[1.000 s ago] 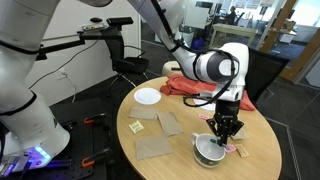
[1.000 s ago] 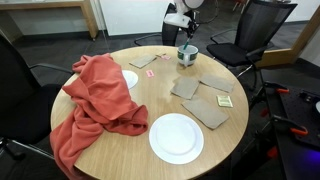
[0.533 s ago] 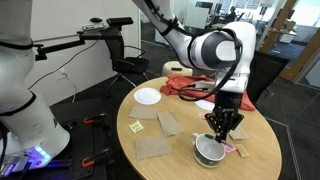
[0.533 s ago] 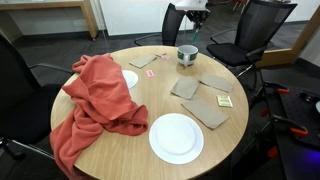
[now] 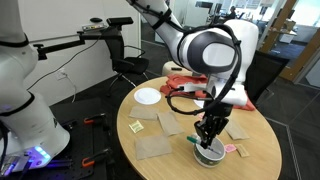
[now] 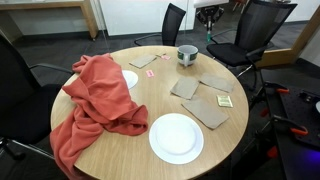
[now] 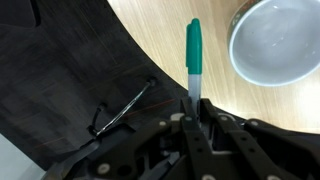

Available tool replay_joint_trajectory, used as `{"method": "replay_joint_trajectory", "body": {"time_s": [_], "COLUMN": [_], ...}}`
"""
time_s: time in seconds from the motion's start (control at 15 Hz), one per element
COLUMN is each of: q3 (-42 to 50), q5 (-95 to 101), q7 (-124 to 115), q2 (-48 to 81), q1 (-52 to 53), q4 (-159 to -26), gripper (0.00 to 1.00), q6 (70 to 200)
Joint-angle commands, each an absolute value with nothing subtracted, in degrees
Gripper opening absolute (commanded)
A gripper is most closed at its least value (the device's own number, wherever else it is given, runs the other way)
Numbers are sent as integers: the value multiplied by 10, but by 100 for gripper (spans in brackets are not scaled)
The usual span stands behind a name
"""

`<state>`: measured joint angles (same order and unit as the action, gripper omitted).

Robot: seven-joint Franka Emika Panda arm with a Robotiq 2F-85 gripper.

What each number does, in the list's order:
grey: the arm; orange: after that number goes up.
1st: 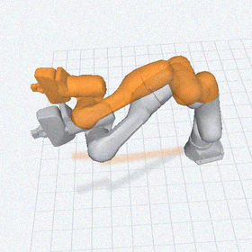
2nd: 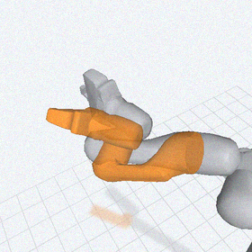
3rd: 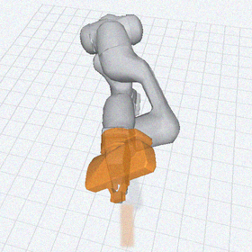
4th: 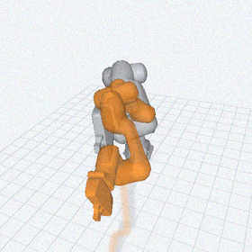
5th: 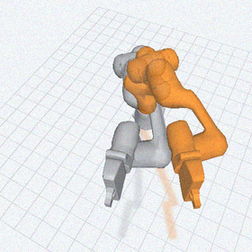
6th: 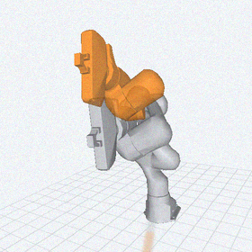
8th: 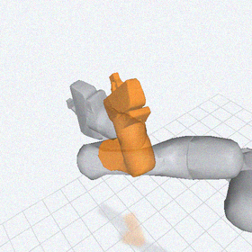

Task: Put the marker on the table

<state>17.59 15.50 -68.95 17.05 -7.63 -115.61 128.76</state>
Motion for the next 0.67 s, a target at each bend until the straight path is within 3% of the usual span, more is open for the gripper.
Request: {"method": "replay_joint_trajectory", "body": {"time_s": [0.0, 0.6], "q3": [164, 153], "q5": [124, -7], "q7": [-612, -446], "q2": [153, 196], "q1": [-94, -115], "q4": [-1193, -1242], "gripper": [3, 3], "q6": [1304, 1394]}}
